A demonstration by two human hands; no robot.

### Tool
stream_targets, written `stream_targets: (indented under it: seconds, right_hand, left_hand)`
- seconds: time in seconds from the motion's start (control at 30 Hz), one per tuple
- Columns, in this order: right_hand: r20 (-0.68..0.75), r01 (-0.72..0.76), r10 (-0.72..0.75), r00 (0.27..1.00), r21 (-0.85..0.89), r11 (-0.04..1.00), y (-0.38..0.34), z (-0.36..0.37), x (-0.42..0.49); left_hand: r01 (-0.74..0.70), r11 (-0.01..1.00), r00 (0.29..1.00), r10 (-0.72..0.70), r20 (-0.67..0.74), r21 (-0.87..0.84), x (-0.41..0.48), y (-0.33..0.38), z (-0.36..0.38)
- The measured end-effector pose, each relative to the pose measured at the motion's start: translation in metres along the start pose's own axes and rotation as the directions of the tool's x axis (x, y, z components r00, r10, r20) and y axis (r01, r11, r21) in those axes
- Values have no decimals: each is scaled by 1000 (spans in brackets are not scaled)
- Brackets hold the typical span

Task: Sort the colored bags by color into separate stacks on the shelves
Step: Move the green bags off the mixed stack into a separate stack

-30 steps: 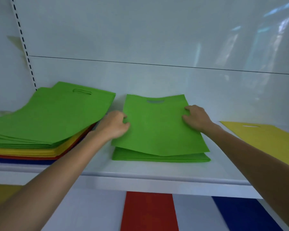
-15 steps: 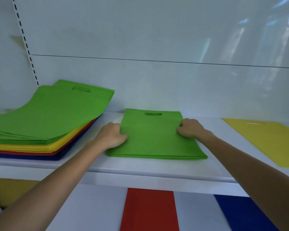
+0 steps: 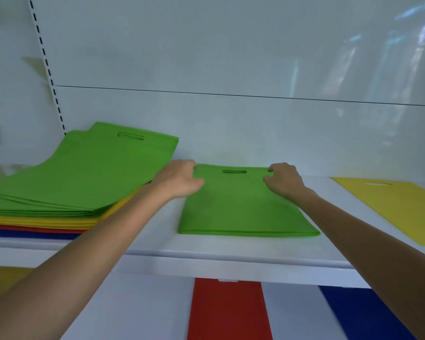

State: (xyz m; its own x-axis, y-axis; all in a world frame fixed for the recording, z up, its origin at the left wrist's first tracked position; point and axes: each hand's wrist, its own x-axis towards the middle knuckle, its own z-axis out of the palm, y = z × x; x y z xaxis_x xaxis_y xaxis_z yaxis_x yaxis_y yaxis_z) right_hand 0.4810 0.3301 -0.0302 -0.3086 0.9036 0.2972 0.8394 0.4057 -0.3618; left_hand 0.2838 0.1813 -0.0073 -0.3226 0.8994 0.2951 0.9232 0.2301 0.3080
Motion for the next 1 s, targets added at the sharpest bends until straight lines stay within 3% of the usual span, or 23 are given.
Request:
stream_targets:
  seconds: [0.13, 0.23, 0.4, 0.5, 0.63, 0.83, 1.0]
  right_hand:
    - [-91, 87, -81, 993, 66, 994, -47, -8, -1]
    - [-97, 132, -121, 988, 111, 985, -88, -2, -2]
    - [85, 91, -113, 990, 231, 969, -164, 27, -8]
    - [145, 91, -131, 981, 253, 963, -209, 51, -15]
    - [95, 91, -118, 989, 245, 965, -254, 71, -25]
    - [-49, 86, -72, 996, 384, 919, -291, 80, -31]
    - [-94, 29, 7, 996, 378, 925, -297, 78, -35]
  left_hand:
    - [-8, 1000, 997, 7, -80, -24, 9, -29, -49]
    - [75, 997, 989, -76, -126, -17, 5, -81, -81]
    - [367, 919, 930, -355, -100, 146, -23, -193, -108]
    - [446, 882, 895, -442, -63, 154, -40, -242, -117]
    - [440, 894, 898, -438, -43, 85, -50, -276, -127]
    - [447, 889, 891, -452, -41, -98, -51, -306, -129]
    - [362, 898, 891, -412, -190, -248, -55, -310, -128]
